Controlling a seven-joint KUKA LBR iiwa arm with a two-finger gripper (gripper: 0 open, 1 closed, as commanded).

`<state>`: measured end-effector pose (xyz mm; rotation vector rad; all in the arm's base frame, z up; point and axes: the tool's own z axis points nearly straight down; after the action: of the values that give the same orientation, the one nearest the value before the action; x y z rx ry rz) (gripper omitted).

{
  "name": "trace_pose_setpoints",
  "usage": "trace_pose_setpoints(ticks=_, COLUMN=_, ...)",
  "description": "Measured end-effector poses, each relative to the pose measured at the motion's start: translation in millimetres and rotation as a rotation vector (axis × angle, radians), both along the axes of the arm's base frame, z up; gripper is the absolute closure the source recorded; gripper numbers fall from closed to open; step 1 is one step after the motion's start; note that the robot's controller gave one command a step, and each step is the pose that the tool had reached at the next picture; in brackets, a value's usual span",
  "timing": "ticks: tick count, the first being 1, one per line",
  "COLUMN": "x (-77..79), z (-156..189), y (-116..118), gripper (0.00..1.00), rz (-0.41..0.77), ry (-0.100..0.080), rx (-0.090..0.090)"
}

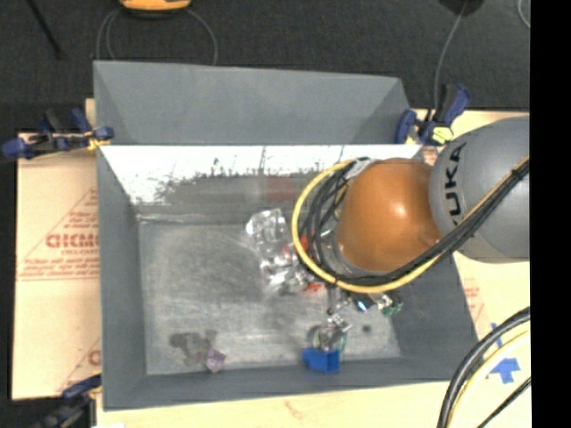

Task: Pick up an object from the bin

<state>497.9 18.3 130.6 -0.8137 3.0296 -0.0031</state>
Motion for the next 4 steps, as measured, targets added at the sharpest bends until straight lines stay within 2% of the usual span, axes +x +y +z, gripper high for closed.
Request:
trace_pose_setpoints(ticks=1, x=53.7, z=-45, y=-59, gripper=0.00, rz=0.082, ry=0.001, rx=-0.002)
trace_pose_setpoints(ticks=2, x=64.2, z=38, y=-77, gripper=0.00, rz=-0.139, ry=-0.005, rx=0.002)
trace_pose_setpoints(ticks=3, x=40.6, z=-43, y=-46, gripper=0.00, rz=-0.024, ry=0.005, rx=-0.001)
trace_pose_setpoints(ticks=4, x=101.5, z=28, y=-36, gripper=0.00, rz=-0.334, ry=0.008, rx=-0.002)
